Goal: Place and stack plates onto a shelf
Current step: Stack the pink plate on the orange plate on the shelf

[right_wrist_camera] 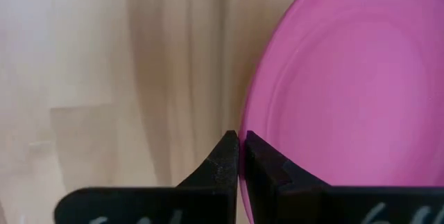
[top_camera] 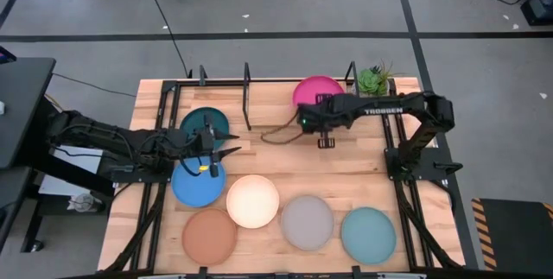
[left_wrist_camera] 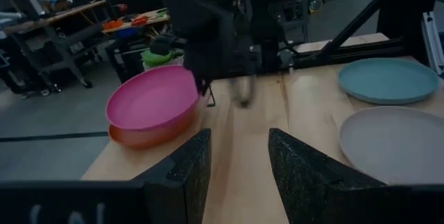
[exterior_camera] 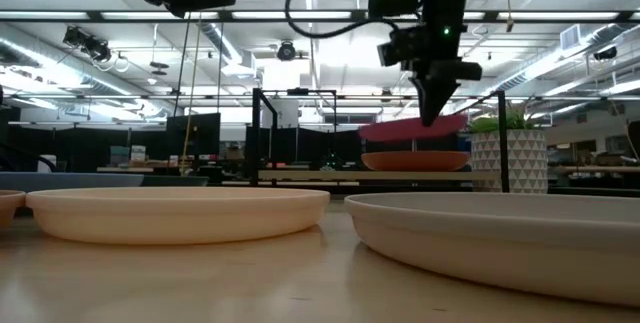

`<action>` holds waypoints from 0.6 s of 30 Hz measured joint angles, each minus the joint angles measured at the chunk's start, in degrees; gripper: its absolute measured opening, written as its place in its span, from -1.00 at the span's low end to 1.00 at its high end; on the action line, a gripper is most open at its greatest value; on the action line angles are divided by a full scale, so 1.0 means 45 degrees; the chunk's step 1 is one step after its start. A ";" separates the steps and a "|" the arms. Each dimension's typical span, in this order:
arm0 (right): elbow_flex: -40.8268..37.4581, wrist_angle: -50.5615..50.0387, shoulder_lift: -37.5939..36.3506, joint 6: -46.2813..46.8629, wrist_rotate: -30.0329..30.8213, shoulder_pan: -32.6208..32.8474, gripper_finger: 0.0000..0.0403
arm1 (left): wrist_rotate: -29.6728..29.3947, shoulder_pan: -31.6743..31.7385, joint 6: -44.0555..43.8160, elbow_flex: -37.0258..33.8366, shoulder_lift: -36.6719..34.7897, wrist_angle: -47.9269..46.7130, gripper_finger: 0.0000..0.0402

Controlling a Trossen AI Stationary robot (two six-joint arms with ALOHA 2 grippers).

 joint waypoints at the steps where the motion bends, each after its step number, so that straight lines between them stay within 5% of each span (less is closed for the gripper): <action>1: -0.0040 0.0139 0.0000 -0.0112 -0.0124 -0.0246 -0.91 | -0.0001 0.0000 -0.0089 0.0000 0.0000 -0.0036 -0.24; 13: -0.1790 0.2499 0.0000 -0.1102 -0.1394 -0.2101 -0.87 | 0.0062 0.0005 -0.1121 0.0000 0.0000 -0.0409 -0.24; 18: -0.2070 0.2754 -0.0010 -0.0990 -0.1717 -0.2205 -0.75 | 0.1482 0.0010 -0.1465 0.0000 0.0000 -0.0635 -0.25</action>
